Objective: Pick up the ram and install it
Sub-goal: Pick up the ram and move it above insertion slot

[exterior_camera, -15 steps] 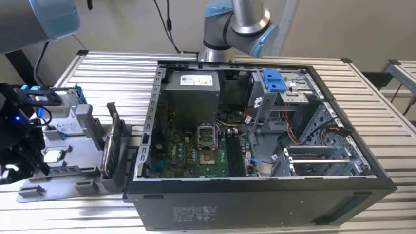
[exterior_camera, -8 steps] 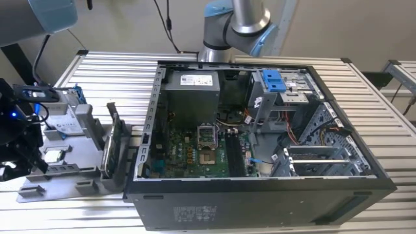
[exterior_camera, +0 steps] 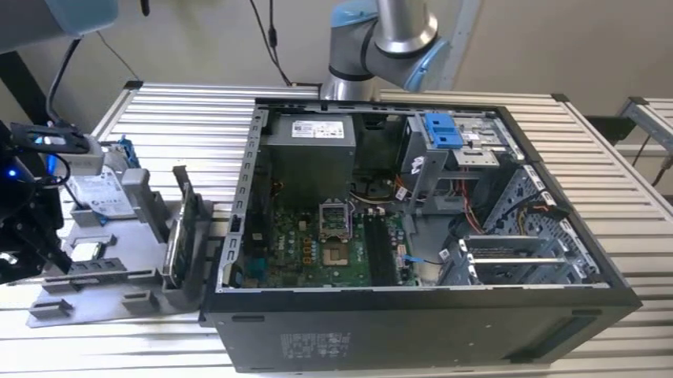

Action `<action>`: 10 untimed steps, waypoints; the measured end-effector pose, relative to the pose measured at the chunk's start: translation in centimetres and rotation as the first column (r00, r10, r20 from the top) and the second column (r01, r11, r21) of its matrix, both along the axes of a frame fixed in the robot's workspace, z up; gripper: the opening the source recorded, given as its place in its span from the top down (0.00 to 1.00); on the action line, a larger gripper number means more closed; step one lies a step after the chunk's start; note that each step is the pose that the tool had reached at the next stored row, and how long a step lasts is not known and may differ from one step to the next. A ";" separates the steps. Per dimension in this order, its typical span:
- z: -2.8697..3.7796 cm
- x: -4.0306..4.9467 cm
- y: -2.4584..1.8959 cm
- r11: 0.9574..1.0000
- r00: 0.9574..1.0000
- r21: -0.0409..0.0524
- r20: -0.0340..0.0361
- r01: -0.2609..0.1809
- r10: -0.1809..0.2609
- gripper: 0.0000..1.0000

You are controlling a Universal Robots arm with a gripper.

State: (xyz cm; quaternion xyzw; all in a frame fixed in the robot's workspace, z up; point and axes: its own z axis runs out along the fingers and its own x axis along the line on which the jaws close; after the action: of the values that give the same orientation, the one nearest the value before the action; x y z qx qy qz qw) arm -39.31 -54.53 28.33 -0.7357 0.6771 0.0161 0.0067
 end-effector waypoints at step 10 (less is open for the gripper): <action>2.06 0.00 0.00 1.000 1.000 0.000 0.000 0.000 0.000 0.85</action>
State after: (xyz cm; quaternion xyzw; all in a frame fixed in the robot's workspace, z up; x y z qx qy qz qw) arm -39.31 -54.53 30.39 -0.7357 0.6770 0.0161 0.0067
